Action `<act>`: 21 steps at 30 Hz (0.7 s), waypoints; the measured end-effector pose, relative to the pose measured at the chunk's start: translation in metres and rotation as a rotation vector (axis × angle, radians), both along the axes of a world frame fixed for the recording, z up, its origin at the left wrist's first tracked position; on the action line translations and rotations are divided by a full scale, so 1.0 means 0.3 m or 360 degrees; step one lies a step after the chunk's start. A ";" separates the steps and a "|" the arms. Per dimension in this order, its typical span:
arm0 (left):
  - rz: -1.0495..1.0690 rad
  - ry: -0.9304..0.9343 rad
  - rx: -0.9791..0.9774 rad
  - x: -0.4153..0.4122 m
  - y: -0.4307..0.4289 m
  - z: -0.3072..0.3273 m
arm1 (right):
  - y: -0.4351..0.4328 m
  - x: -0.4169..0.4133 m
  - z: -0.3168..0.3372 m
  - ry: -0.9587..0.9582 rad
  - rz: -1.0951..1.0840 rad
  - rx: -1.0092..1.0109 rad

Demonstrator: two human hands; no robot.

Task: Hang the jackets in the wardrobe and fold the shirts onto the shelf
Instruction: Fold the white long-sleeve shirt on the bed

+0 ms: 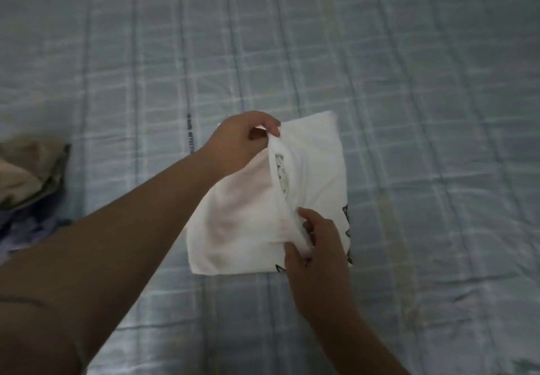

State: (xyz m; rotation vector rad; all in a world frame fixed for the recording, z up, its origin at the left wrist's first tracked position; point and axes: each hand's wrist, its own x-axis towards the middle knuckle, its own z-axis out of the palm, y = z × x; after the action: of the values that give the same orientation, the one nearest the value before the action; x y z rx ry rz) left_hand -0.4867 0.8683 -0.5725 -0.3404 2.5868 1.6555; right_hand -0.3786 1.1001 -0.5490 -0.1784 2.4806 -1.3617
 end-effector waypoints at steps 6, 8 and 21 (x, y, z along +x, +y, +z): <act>0.0336 -0.0410 0.0230 0.189 -0.289 -0.011 | -0.280 0.167 -0.016 0.0110 0.0551 0.0271; 0.0446 -0.0563 0.0298 0.242 -0.329 -0.036 | -0.349 0.221 -0.040 0.0178 0.0699 0.0436; 0.0467 -0.0437 0.0873 0.345 -0.383 -0.156 | -0.463 0.303 -0.156 0.0024 0.0845 0.0650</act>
State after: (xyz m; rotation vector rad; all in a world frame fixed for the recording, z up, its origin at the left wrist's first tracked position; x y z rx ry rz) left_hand -0.3832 0.7532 -0.6193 -0.8607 1.8604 2.1384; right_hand -0.2877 0.9612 -0.5959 -0.6913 2.4119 -0.6311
